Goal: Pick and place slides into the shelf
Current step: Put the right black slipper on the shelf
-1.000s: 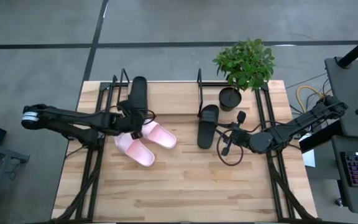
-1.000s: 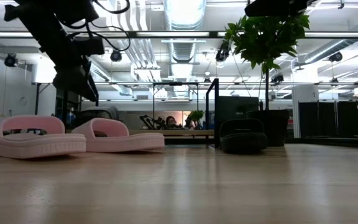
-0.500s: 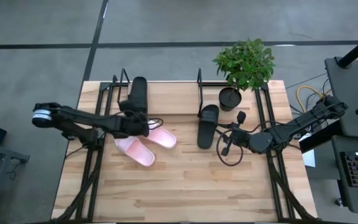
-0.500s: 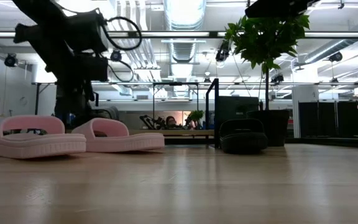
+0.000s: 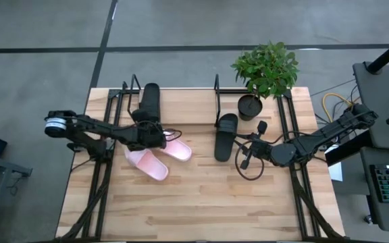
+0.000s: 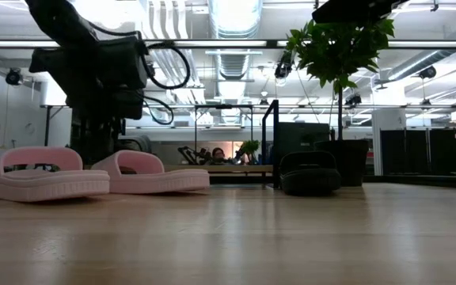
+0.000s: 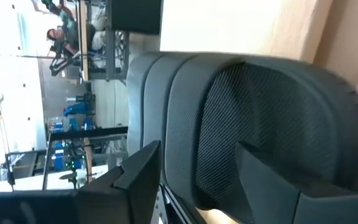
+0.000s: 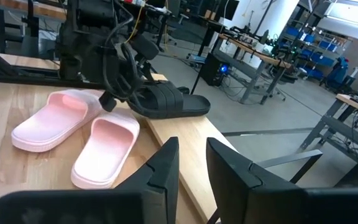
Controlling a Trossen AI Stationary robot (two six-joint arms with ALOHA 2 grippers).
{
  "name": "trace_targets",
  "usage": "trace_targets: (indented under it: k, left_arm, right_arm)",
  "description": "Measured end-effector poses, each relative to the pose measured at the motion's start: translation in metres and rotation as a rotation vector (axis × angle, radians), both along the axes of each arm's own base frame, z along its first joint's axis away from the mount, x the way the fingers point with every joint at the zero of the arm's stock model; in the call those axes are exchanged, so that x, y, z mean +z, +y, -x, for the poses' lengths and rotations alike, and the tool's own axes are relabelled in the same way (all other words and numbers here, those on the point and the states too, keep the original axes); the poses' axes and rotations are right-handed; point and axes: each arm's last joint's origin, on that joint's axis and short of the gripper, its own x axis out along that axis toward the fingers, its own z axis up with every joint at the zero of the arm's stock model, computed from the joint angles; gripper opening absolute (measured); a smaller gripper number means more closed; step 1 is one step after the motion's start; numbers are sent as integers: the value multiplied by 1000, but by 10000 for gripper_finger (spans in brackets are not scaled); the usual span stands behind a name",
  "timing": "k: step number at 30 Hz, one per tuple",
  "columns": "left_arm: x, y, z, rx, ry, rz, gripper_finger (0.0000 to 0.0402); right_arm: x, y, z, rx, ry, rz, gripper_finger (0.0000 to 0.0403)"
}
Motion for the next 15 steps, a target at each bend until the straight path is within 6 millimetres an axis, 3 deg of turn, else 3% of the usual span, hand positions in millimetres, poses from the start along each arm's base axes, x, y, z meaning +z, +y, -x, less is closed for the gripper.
trace_targets:
  k: [6, 15]
  left_arm:
    - [-1, 10, -3, 28, -13, 0, 168]
    - [0, 15, -4, 19, -2, 10, 55]
  right_arm:
    - [0, 0, 0, 0, 0, 0, 70]
    - [0, 0, 0, 0, 0, 0, 79]
